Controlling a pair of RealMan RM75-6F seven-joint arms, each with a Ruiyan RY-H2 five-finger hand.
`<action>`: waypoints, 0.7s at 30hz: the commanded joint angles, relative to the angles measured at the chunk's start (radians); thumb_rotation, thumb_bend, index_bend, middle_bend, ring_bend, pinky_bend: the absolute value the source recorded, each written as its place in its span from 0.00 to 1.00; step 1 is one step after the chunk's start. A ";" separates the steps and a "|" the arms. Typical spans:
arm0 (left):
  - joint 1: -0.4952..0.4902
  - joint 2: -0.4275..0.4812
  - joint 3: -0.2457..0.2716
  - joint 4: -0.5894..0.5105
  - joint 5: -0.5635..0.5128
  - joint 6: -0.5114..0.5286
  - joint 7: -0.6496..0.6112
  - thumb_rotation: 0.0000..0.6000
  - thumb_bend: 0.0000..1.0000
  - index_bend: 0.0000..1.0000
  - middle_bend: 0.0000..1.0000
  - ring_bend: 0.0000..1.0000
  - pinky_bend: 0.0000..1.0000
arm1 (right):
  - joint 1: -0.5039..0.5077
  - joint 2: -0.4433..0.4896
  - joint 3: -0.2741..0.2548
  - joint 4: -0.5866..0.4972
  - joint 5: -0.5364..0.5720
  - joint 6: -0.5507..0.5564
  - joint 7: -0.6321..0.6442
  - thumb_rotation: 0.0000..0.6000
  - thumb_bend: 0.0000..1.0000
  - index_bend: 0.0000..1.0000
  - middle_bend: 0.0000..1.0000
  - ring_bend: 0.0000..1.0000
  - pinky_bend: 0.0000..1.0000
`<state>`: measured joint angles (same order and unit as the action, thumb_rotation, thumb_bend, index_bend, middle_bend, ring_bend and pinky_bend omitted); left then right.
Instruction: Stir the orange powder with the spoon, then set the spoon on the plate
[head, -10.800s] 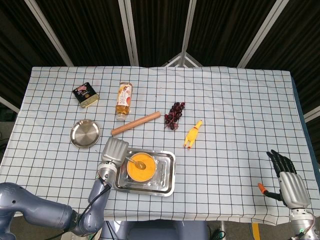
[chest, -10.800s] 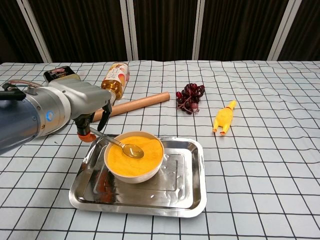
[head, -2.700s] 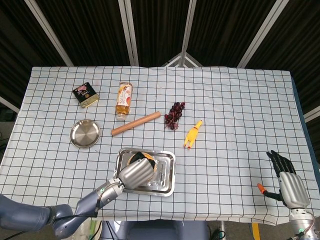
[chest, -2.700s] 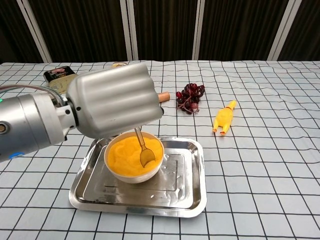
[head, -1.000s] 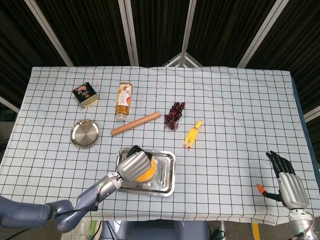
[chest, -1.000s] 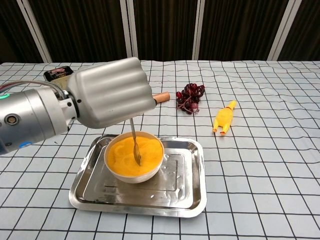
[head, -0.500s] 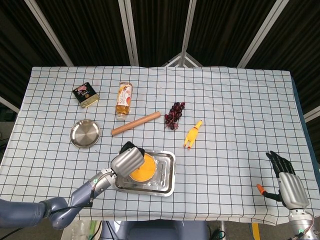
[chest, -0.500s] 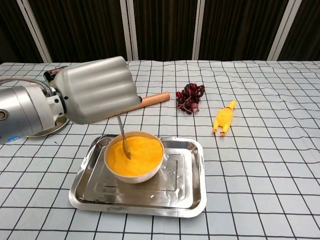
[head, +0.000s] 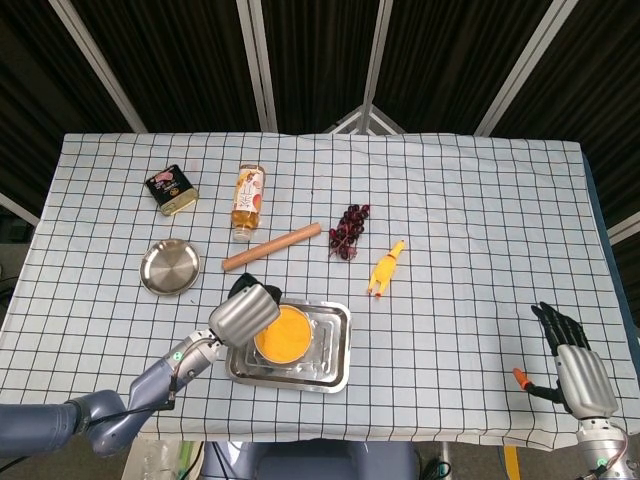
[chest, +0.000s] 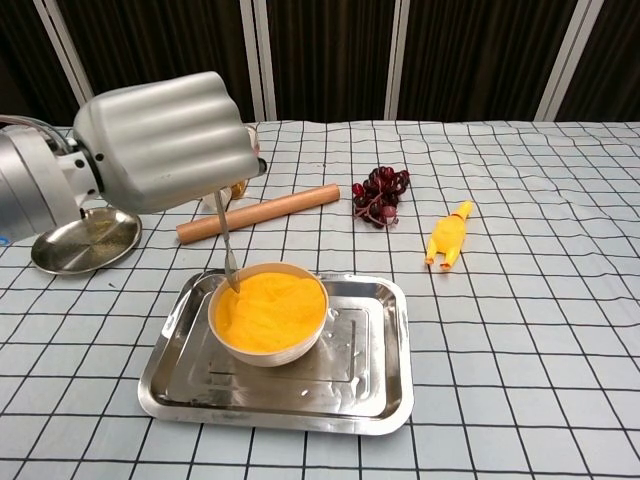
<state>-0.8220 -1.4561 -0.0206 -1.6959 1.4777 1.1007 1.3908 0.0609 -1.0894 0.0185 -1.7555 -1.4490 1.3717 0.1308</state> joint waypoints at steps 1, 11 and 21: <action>0.002 -0.005 0.004 0.009 0.005 -0.006 -0.005 1.00 0.59 0.81 1.00 1.00 1.00 | 0.000 0.000 0.000 -0.001 0.001 0.000 0.000 1.00 0.32 0.00 0.00 0.00 0.00; -0.002 -0.039 0.015 0.041 0.015 -0.042 0.006 1.00 0.59 0.81 1.00 1.00 1.00 | 0.001 0.002 0.001 0.000 0.002 -0.002 0.005 1.00 0.32 0.00 0.00 0.00 0.00; -0.005 -0.122 0.002 0.061 0.019 -0.052 0.031 1.00 0.59 0.81 1.00 1.00 1.00 | 0.000 0.004 0.000 -0.001 0.002 -0.003 0.009 1.00 0.32 0.00 0.00 0.00 0.00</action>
<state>-0.8265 -1.5698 -0.0137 -1.6375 1.4976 1.0488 1.4155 0.0612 -1.0855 0.0189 -1.7562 -1.4466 1.3685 0.1394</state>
